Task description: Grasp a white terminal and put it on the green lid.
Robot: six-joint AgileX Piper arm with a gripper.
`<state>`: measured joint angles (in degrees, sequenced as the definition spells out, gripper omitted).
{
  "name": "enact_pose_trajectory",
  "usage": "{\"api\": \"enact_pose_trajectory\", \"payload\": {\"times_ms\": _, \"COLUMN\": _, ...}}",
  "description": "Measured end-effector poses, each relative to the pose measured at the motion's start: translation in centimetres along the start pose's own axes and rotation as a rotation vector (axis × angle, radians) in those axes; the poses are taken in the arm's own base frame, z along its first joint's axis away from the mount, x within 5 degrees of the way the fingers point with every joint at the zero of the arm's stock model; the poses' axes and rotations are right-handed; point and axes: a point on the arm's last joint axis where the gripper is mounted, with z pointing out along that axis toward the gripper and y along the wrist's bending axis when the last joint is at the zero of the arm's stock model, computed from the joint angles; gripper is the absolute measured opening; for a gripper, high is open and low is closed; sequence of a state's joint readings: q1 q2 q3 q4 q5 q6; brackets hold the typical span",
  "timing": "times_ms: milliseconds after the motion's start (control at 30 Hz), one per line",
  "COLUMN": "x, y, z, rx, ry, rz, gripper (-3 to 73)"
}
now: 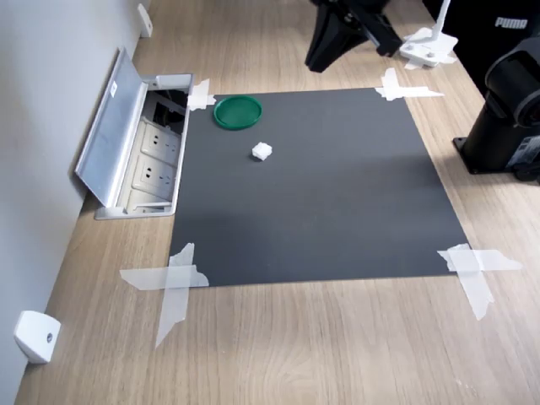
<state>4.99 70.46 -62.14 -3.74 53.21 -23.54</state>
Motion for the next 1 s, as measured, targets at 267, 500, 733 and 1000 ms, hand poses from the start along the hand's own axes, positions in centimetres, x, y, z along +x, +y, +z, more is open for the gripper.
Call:
{"api": "enact_pose_trajectory", "payload": {"times_ms": 267, "x": -2.5, "y": -1.6, "z": 0.0, "rx": -0.229, "ry": 0.027, "rz": -0.116, "gripper": -0.1}}
{"api": "enact_pose_trajectory", "payload": {"times_ms": 500, "x": -2.3, "y": -4.8, "z": 1.4, "rx": -0.223, "ry": 0.109, "rz": -0.175, "gripper": 20.5}}
{"api": "enact_pose_trajectory", "payload": {"times_ms": 733, "x": -2.1, "y": -5.5, "z": 3.5, "rx": -0.227, "ry": 0.181, "rz": -0.251, "gripper": 60.3}}
{"api": "enact_pose_trajectory", "payload": {"times_ms": 1000, "x": -2.1, "y": -6.5, "z": 6.9, "rx": -0.187, "ry": 0.230, "rz": -0.317, "gripper": 72.3}}
